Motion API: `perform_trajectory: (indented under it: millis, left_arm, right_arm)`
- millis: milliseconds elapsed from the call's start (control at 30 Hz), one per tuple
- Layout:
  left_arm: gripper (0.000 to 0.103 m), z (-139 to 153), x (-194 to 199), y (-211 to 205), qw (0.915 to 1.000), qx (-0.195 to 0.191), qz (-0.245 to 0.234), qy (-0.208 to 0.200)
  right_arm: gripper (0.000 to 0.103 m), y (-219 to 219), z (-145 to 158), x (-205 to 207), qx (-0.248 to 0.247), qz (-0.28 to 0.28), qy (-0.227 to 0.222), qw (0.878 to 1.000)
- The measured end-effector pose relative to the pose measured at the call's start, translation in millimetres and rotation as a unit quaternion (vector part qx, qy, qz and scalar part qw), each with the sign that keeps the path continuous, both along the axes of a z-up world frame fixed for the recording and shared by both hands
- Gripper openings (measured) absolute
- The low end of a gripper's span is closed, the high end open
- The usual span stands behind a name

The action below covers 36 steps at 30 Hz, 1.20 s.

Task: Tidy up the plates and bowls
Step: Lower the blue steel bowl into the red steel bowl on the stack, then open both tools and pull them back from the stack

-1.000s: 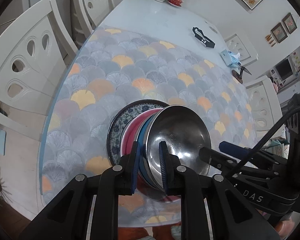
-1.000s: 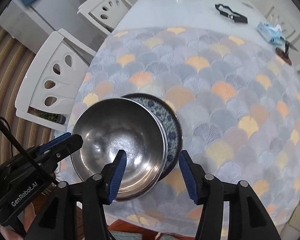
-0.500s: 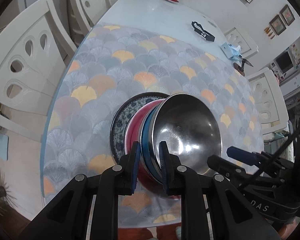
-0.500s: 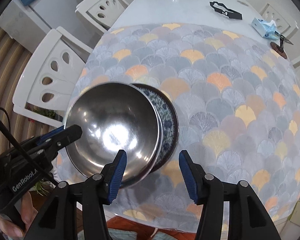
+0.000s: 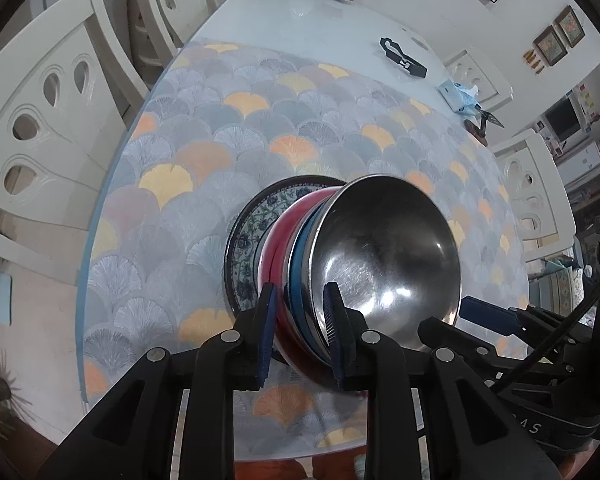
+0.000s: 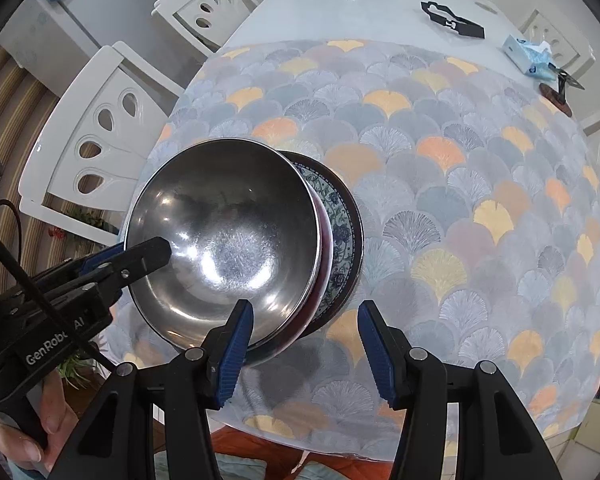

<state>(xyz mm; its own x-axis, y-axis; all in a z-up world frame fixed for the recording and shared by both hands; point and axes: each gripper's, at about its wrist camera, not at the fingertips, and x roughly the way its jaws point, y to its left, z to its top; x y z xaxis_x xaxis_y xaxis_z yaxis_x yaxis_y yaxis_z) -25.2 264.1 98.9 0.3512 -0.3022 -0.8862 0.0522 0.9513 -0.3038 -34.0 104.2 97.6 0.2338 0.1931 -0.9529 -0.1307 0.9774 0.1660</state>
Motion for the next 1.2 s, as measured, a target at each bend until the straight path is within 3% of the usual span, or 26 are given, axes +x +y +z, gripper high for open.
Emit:
perform_trajectory:
  millis: [200, 667, 700, 767, 900, 1033, 1200]
  left_arm:
    - [0.021, -4, 1, 2, 1.0000, -0.006, -0.005, 0.003]
    - [0.021, 20, 1, 12, 0.9992, -0.034, -0.001, -0.021]
    - [0.021, 22, 0, 15, 0.9983, -0.056, 0.001, -0.017]
    - [0.021, 29, 0, 18, 0.9976, -0.065, 0.006, -0.022]
    - [0.021, 58, -3, 17, 0.9969, -0.045, 0.006, -0.065]
    - [0.028, 91, -6, 13, 0.9933, -0.027, 0.007, -0.112]
    - [0.031, 110, 0, 2, 0.9922, -0.003, 0.006, -0.124]
  right_arm:
    - [0.052, -1, 0, -2, -0.003, -0.009, 0.000, 1.000]
    - [0.053, 1, 5, 1, 0.000, -0.015, -0.010, 1.000]
    - [0.053, 0, 8, 1, 0.002, -0.020, -0.015, 1.000]
    - [0.053, 1, 16, 0, 0.003, -0.024, -0.030, 0.999]
    - [0.053, 5, 39, -3, -0.008, -0.029, -0.070, 0.997]
    - [0.055, 5, 61, -7, -0.014, -0.046, -0.107, 0.993]
    - [0.057, -3, 88, -12, -0.036, -0.068, -0.156, 0.985]
